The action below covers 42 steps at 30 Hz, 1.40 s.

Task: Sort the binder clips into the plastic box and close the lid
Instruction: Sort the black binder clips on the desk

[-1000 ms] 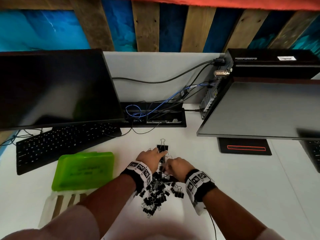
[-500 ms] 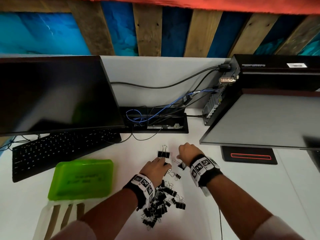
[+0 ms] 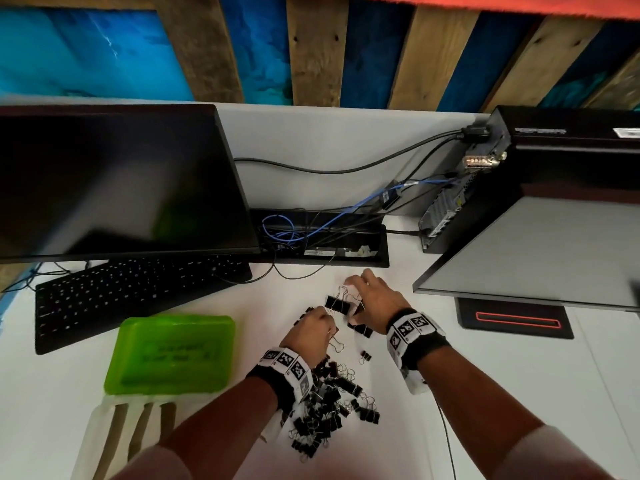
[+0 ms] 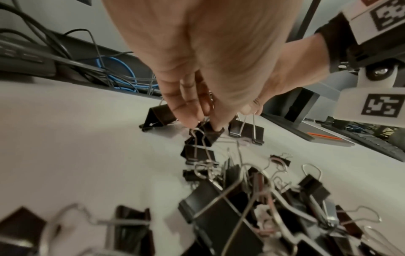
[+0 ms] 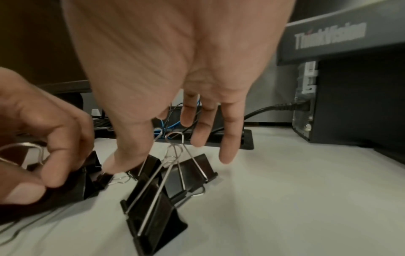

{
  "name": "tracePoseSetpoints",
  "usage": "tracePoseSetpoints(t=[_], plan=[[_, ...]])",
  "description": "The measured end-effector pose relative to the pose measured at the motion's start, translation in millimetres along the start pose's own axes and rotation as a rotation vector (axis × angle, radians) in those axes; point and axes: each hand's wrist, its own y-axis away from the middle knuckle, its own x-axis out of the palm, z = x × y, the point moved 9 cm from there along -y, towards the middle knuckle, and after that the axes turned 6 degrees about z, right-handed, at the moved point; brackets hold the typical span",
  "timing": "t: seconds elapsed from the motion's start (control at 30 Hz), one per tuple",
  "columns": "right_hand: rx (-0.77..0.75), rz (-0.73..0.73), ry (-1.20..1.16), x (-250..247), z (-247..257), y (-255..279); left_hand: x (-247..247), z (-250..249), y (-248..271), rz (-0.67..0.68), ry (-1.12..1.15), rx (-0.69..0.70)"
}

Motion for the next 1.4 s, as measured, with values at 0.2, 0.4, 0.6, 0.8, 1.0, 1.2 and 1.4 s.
tracePoseSetpoints(t=[0.2,0.4,0.6,0.8,1.0,1.2,1.4], plan=[[-0.023,0.069,0.039,21.9,9.8,-13.0,-8.4,6.5,7.0,-0.076,0.045,0.003],[-0.091,-0.018,-0.127,29.3,14.3,-12.4,-12.3,17.0,11.1,-0.144,0.033,0.000],[-0.026,-0.063,-0.258,24.5,0.6,-6.8,-33.6,32.1,23.6,-0.253,-0.079,-0.090],[-0.003,-0.144,-0.368,16.2,-4.7,1.0,-52.5,48.7,26.1,-0.344,-0.059,-0.123],[0.025,0.047,-0.160,32.6,-4.6,10.7,-51.6,68.0,25.7,-0.292,0.073,-0.225],[0.060,0.108,-0.091,44.5,-7.8,19.7,-52.9,80.0,17.1,-0.329,0.302,-0.183],[-0.009,0.011,-0.230,41.1,1.5,12.2,-60.4,78.0,23.8,-0.376,0.290,-0.174]])
